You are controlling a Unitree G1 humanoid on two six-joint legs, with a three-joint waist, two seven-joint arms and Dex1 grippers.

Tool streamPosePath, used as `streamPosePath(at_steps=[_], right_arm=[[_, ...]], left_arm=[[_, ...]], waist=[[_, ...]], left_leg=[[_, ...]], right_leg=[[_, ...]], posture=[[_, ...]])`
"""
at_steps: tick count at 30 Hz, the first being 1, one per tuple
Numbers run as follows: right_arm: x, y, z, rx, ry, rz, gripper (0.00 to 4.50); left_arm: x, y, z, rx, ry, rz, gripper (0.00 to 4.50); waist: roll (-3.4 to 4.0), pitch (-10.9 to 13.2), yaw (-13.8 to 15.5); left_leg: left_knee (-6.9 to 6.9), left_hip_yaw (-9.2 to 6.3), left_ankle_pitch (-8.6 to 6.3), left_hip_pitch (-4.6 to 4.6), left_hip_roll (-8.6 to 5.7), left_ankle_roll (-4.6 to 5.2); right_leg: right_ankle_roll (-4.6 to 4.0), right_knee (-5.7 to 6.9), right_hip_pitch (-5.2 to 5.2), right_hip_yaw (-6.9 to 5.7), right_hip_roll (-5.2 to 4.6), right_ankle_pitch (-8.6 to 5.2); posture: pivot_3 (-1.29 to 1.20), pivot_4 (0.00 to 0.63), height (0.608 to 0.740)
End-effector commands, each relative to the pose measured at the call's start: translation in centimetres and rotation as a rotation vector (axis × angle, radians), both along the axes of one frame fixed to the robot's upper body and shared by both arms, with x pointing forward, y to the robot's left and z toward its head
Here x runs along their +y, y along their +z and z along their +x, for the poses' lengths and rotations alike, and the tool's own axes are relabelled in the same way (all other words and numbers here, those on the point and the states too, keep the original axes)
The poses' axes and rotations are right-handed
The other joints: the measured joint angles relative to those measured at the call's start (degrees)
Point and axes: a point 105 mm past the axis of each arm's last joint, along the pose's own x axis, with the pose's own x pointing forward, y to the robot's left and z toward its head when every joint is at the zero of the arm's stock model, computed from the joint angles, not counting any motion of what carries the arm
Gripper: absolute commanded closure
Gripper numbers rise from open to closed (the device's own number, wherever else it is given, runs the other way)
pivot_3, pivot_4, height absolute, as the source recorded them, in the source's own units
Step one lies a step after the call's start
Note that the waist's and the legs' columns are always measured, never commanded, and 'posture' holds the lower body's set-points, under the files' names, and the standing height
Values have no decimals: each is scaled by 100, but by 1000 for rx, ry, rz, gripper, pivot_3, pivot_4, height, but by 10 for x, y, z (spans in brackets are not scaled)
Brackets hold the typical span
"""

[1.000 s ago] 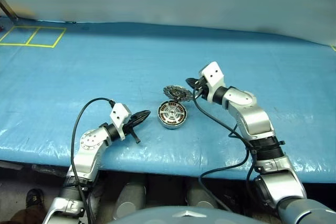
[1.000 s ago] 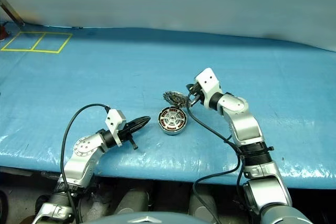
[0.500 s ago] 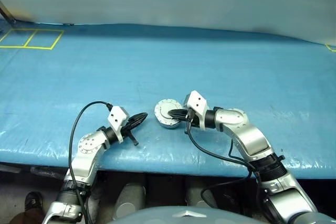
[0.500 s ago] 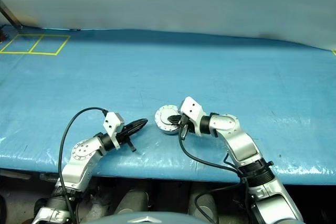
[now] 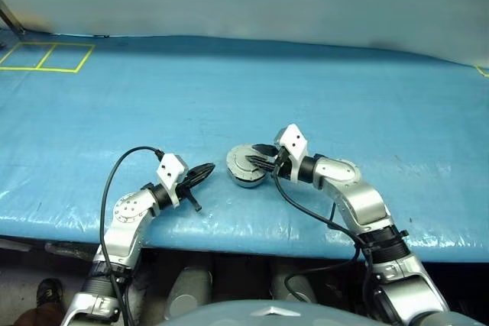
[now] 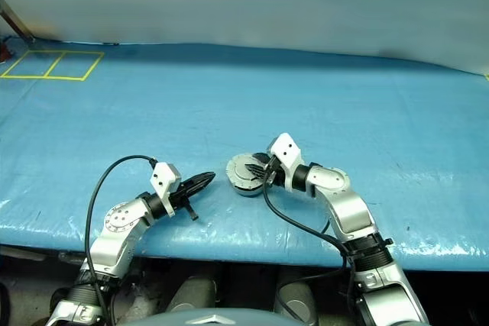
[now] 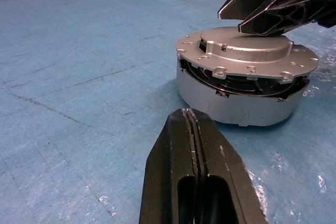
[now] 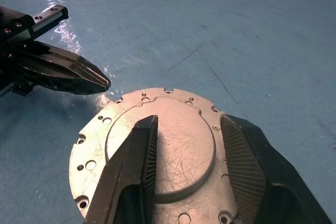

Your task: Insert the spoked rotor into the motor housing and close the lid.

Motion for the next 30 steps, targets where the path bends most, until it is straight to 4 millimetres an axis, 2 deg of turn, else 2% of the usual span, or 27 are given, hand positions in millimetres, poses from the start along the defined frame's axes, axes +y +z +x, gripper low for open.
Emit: streamPosePath(at_steps=[1, 3, 8, 14, 16, 18, 23, 30], right_arm=[[9, 3, -4, -39, 28, -8, 1490], [14, 1, -9, -28, 51, -3, 929], [17, -3, -14, -11, 69, -7, 929], [13, -16, -6, 7, 16, -53, 929], [10, -18, -5, 12, 8, -64, 1314], [10, -17, -6, 12, 17, -58, 1482], [8, -9, -8, 1, 53, -49, 1482], [2, -11, -2, -13, 46, -78, 1482]], left_arm=[[-2, 12, 2, -58, -3, -2, 4500], [-2, 12, 2, -58, -2, -1, 4500], [-1, 11, 2, -55, 2, 1, 4500], [-1, 11, 2, -55, 6, 2, 4500], [-1, 11, 2, -55, 7, 0, 4500], [-1, 11, 1, -55, 7, 0, 4500], [-1, 10, 1, -53, 8, 2, 4500], [-2, 10, 2, -53, 5, 1, 4500]], waist=[[0, 0, 1], [0, 0, 5], [0, 0, -4], [0, 0, -9], [0, 0, -10], [0, 0, -8], [0, 0, 0], [0, 0, 3]], left_leg=[[1, 0, 0, 0, 0, 0], [3, 0, 0, 0, -1, 0], [4, 0, 0, 1, -1, 0], [2, 0, 0, 3, 0, 0], [4, 1, 0, 6, 0, 0], [7, 0, 0, 8, 0, 0], [10, 0, 0, 7, -1, 0], [6, 0, 0, 7, -1, 0]], right_leg=[[0, 0, 1, 0, 0, 0], [0, 0, 3, 0, 0, 0], [-2, 0, 3, 0, -1, -2], [-1, 0, 3, 0, 0, -1], [-2, 1, 7, 0, 0, -1], [-21, 2, 10, 0, 0, -12], [-25, 1, 12, 0, -1, -14], [-1, 1, 10, 0, -1, -1]], posture=[[0, 150, 740], [0, 150, 740], [0, 150, 740], [0, 150, 740], [0, 150, 740], [0, 150, 740], [0, 150, 740], [0, 150, 740]])
